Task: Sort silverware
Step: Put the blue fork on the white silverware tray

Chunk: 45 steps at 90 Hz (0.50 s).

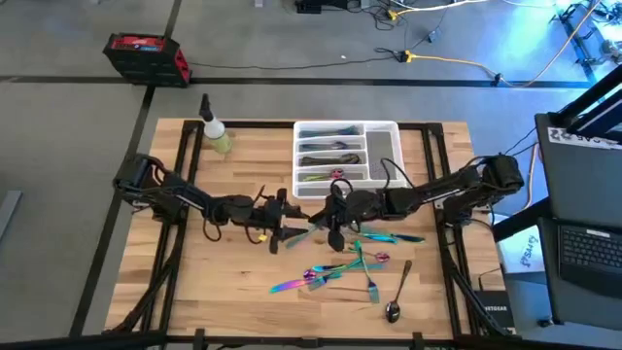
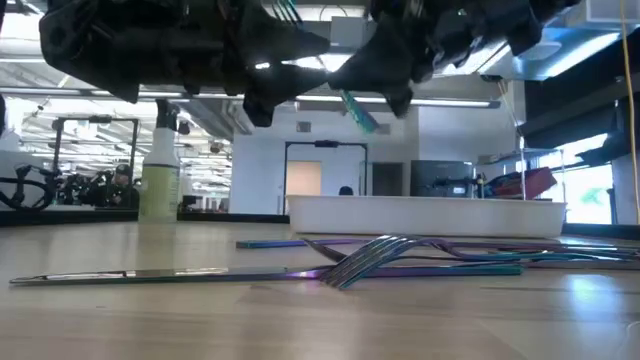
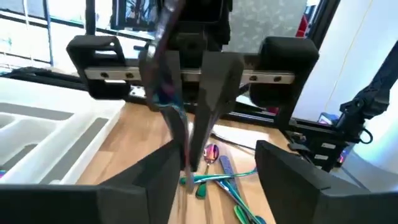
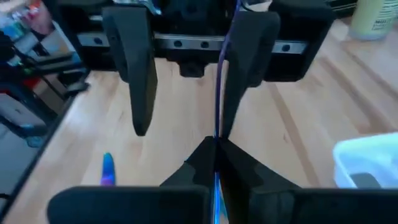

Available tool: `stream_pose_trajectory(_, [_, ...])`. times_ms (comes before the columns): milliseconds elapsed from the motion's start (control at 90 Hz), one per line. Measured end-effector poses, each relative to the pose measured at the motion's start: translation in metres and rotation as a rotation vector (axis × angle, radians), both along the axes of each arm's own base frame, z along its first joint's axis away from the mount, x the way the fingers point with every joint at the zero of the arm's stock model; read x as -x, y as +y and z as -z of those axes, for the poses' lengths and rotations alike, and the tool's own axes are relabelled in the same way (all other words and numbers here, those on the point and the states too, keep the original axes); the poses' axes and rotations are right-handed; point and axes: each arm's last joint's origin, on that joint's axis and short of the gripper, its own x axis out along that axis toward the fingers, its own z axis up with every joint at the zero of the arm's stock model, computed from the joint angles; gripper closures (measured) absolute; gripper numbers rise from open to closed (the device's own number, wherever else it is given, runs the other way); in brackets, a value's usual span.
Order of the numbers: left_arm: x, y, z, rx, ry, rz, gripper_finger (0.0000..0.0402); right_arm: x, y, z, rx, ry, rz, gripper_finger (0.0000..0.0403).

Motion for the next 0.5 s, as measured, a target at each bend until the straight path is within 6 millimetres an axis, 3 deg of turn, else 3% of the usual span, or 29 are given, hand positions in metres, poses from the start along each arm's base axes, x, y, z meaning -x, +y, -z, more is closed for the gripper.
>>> stream_pose_trajectory(267, [0.000,0.003,0.004,-0.051,0.038,-0.111,0.0190,0.006,0.003,-0.020,-0.026,-0.087,0.024,0.0402])
stream_pose_trajectory(500, [0.000,0.008,0.008,-0.011,0.075,-0.159,0.0189,0.022,-0.012,-0.057,-0.013,-0.221,0.127,0.0403])
